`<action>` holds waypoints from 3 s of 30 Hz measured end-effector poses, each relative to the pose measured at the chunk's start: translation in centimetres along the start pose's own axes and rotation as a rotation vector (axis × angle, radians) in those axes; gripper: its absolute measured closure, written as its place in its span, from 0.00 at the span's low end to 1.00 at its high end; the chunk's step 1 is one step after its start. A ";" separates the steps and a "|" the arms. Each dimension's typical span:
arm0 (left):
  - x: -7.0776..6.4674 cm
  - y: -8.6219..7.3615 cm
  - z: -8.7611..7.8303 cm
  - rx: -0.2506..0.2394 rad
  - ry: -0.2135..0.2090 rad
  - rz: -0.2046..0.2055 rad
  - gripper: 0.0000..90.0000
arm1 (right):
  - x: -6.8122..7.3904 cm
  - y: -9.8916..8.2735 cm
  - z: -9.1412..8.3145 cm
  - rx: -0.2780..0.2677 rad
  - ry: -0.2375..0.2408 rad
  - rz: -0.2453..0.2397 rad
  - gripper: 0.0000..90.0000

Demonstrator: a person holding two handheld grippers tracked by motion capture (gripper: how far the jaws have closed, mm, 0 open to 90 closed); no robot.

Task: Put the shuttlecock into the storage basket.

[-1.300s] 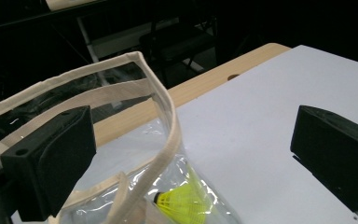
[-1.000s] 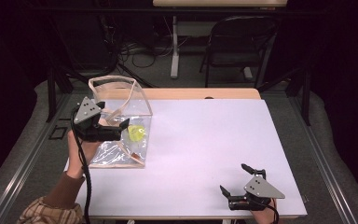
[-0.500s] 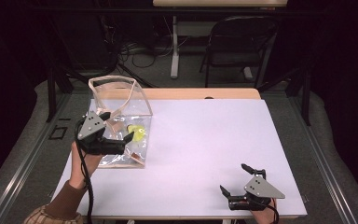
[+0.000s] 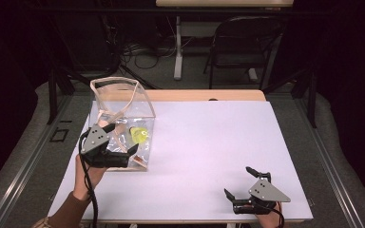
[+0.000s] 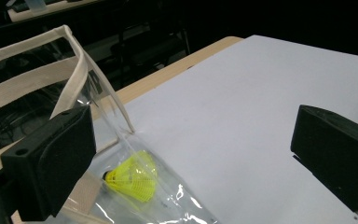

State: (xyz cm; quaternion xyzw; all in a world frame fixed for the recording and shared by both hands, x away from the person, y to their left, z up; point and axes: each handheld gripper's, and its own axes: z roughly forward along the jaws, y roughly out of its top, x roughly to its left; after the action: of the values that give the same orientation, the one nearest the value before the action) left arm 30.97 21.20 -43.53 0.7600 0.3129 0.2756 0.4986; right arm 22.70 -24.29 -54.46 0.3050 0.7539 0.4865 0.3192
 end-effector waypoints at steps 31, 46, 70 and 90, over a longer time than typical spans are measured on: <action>-1.6 -5.5 0.9 0.014 -0.091 -0.054 0.00 | 0.0 0.0 0.0 0.001 0.000 -0.001 0.00; -1.9 -7.8 1.0 0.011 -0.110 -0.071 0.00 | 0.0 0.0 0.1 0.001 0.001 -0.001 0.00; -3.0 -11.1 1.0 -0.017 -0.120 -0.057 0.00 | 0.1 0.0 0.1 0.000 0.006 0.000 0.00; -3.1 -11.8 1.7 0.020 -0.150 -0.065 0.00 | 0.0 -0.1 0.1 -0.001 0.007 0.000 0.00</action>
State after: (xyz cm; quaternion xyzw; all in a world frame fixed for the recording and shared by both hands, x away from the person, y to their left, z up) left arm 27.81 21.46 -55.41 0.7728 0.3018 0.1985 0.5218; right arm 22.77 -24.28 -54.56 0.3030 0.7547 0.4880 0.3169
